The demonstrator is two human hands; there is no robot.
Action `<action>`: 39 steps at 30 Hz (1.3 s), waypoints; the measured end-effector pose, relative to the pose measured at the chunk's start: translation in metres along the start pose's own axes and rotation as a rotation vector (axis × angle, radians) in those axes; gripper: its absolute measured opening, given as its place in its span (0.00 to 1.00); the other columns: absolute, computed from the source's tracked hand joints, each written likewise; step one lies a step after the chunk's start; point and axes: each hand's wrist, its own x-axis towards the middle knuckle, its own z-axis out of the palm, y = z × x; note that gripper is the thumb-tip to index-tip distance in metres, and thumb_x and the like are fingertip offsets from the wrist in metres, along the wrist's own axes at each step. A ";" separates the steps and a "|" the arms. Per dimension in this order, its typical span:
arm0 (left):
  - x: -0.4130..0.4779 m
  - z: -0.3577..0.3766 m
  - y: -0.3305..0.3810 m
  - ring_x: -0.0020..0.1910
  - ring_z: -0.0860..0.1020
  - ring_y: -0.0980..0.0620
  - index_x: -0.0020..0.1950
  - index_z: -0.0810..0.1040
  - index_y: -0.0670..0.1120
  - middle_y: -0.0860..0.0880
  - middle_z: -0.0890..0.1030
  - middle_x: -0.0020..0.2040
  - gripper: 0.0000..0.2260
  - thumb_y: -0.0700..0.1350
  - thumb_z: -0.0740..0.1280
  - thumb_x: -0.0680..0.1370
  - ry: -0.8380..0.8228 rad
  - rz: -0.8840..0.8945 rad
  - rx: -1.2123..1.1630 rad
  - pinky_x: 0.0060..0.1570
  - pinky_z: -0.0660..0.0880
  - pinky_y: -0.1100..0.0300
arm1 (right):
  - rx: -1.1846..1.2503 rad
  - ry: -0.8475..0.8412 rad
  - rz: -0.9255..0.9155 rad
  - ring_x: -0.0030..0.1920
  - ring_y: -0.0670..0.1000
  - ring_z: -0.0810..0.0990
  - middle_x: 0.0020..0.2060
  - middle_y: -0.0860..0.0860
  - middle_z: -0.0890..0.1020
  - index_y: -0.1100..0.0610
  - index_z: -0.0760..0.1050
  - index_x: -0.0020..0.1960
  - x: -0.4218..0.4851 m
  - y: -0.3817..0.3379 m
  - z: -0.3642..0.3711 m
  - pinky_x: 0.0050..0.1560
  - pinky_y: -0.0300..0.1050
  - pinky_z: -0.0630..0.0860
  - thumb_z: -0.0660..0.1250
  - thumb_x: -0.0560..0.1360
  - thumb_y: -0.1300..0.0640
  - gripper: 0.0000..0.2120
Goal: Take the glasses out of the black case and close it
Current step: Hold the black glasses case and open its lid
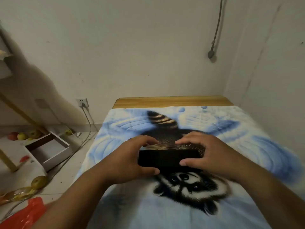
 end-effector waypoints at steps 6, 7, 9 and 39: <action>0.002 0.005 -0.011 0.57 0.76 0.59 0.64 0.72 0.62 0.61 0.78 0.58 0.29 0.60 0.76 0.64 -0.005 0.020 0.040 0.56 0.76 0.59 | -0.062 -0.021 0.006 0.58 0.32 0.73 0.55 0.34 0.77 0.40 0.79 0.60 -0.002 0.007 0.004 0.55 0.22 0.65 0.78 0.63 0.45 0.26; 0.002 0.006 -0.013 0.56 0.76 0.59 0.63 0.72 0.62 0.61 0.79 0.57 0.29 0.58 0.77 0.65 0.001 0.029 0.047 0.55 0.77 0.59 | -0.068 -0.020 0.008 0.58 0.32 0.73 0.55 0.34 0.77 0.41 0.79 0.60 -0.003 0.009 0.005 0.55 0.23 0.65 0.78 0.63 0.46 0.26; 0.001 0.007 -0.015 0.54 0.78 0.59 0.62 0.73 0.61 0.61 0.80 0.56 0.27 0.56 0.77 0.65 0.021 0.052 0.062 0.53 0.78 0.59 | -0.076 -0.023 -0.001 0.56 0.33 0.74 0.55 0.37 0.79 0.43 0.79 0.60 -0.004 0.011 0.006 0.54 0.23 0.66 0.79 0.64 0.49 0.25; 0.004 0.004 -0.019 0.53 0.78 0.59 0.63 0.75 0.59 0.59 0.81 0.56 0.27 0.52 0.80 0.67 0.006 0.007 0.036 0.52 0.76 0.67 | 0.015 -0.077 0.063 0.54 0.31 0.77 0.55 0.38 0.82 0.42 0.82 0.58 0.002 0.020 0.001 0.52 0.22 0.67 0.77 0.66 0.49 0.20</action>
